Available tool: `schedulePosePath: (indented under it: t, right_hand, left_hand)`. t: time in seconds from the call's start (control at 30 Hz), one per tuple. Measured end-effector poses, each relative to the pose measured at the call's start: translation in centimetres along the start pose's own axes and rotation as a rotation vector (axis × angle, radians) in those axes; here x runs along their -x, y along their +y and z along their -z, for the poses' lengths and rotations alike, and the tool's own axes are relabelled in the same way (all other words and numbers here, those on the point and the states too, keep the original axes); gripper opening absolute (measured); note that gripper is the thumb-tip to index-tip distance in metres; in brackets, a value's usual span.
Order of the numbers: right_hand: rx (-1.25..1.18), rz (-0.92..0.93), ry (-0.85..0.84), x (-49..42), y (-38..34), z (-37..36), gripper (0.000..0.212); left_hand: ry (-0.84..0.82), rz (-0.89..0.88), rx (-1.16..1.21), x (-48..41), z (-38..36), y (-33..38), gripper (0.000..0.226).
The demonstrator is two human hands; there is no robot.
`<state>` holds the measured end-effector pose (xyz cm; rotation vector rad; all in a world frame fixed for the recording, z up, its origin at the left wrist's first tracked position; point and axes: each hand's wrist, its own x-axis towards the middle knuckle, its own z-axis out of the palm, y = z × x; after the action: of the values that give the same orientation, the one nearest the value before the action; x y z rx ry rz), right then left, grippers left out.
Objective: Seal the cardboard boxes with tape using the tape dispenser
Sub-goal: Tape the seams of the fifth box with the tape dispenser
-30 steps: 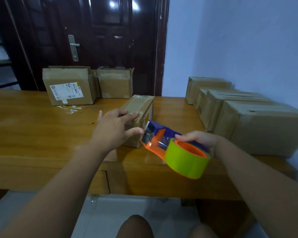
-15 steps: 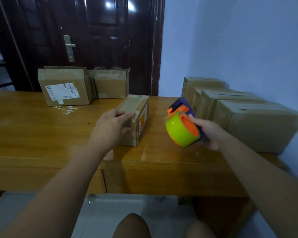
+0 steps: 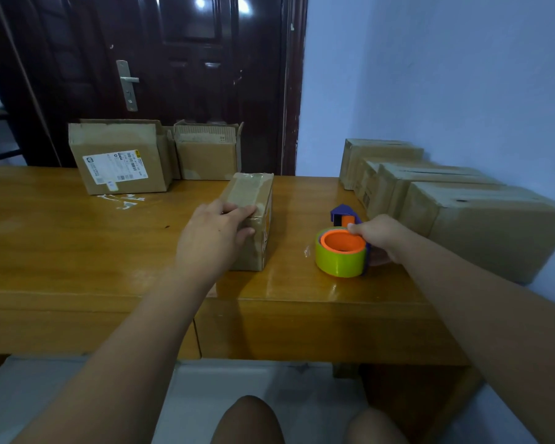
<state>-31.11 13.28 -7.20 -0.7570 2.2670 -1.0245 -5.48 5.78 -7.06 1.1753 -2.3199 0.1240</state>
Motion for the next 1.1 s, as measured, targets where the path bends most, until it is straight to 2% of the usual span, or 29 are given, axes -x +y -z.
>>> schedulePosePath:
  t: [0.13, 0.2, 0.23, 0.3, 0.33, 0.4, 0.47, 0.53, 0.7, 0.87, 0.97, 1.03, 1.1]
  right_hand:
    - [0.108, 0.032, 0.033, -0.5, 0.3, 0.4, 0.032]
    - [0.309, 0.122, 0.076, -0.6, 0.0, 0.7, 0.028]
    - [0.436, 0.186, 0.112, -0.7, -0.2, 0.8, 0.028]
    - [0.576, 0.335, 0.210, -0.2, -0.8, 0.8, 0.043]
    - [0.563, 0.433, 0.252, 0.2, -1.3, 0.6, 0.047]
    - [0.467, 0.690, 0.313, 1.4, -2.4, -0.2, 0.041]
    - [0.409, 0.889, 0.269, 3.2, -3.7, -1.6, 0.035]
    - [0.393, 0.986, 0.172, 4.8, -4.8, -3.1, 0.035]
    - [0.428, 1.040, -0.043, 5.7, -5.2, -5.8, 0.045]
    - [0.474, 1.077, -0.064, 5.0, -4.7, -6.3, 0.043]
    - [0.473, 1.097, -0.059, 4.7, -4.5, -6.4, 0.043]
    - [0.468, 1.109, -0.071, 4.4, -4.4, -6.4, 0.043]
    - [0.452, 1.112, -0.087, 4.1, -4.5, -6.4, 0.043]
  left_hand:
    - [0.027, -0.010, -0.027, 0.0, -0.4, 0.3, 0.047]
    - [0.039, -0.007, -0.028, 0.0, -0.5, 0.4, 0.047]
    - [0.043, -0.002, -0.025, 0.0, -0.6, 0.5, 0.047]
    - [0.050, 0.001, -0.030, 0.0, -0.7, 0.7, 0.046]
    - [0.053, -0.003, -0.041, 0.0, -0.7, 0.7, 0.046]
    - [0.057, -0.009, -0.056, -0.1, -0.7, 0.9, 0.046]
    - [0.060, -0.007, -0.044, -0.1, -0.6, 0.9, 0.045]
    - [0.074, -0.009, -0.046, -0.2, -0.5, 0.9, 0.044]
    - [0.087, -0.026, -0.049, -0.2, 0.1, 1.0, 0.041]
    - [0.085, -0.070, 0.007, 0.0, 0.7, 0.5, 0.042]
    - [0.002, -0.077, 0.219, 0.1, 1.2, -1.1, 0.046]
    - [-0.022, -0.038, 0.581, 0.3, 1.2, -2.6, 0.033]
    - [0.040, 0.027, 0.931, 0.3, 0.5, -4.0, 0.028]
